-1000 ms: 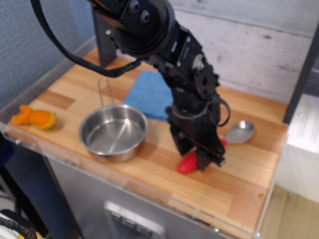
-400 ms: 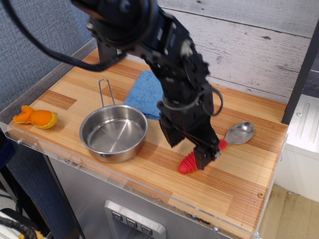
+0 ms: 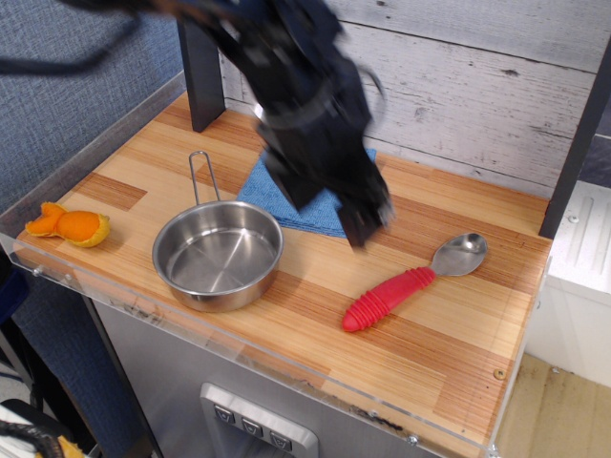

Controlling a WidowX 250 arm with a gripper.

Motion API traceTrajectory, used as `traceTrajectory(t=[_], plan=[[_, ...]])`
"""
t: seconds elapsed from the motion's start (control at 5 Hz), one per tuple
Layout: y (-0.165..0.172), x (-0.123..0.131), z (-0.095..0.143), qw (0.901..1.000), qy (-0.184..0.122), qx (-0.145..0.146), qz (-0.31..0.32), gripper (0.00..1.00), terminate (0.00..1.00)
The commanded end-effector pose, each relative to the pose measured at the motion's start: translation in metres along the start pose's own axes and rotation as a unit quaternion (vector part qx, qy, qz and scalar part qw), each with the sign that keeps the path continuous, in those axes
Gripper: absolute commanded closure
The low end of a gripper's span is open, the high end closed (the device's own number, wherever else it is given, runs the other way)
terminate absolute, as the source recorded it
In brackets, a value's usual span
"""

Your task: Pick the spoon from corner and put it on the table.

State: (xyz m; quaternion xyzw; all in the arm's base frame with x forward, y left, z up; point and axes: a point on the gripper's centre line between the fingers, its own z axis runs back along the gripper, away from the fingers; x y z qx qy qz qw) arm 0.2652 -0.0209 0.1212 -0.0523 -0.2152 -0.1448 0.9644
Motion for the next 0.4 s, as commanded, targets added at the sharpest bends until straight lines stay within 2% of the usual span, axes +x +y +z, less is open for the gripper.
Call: traceTrajectory(t=[0.0, 0.2], plan=[[0.0262, -0.0089, 0.0736, 0.9979, -0.061, 0.011, 0.019, 0.00, 0.00], [0.0262, -0.0089, 0.0736, 0.9979, -0.061, 0.011, 0.019, 0.00, 1.00]])
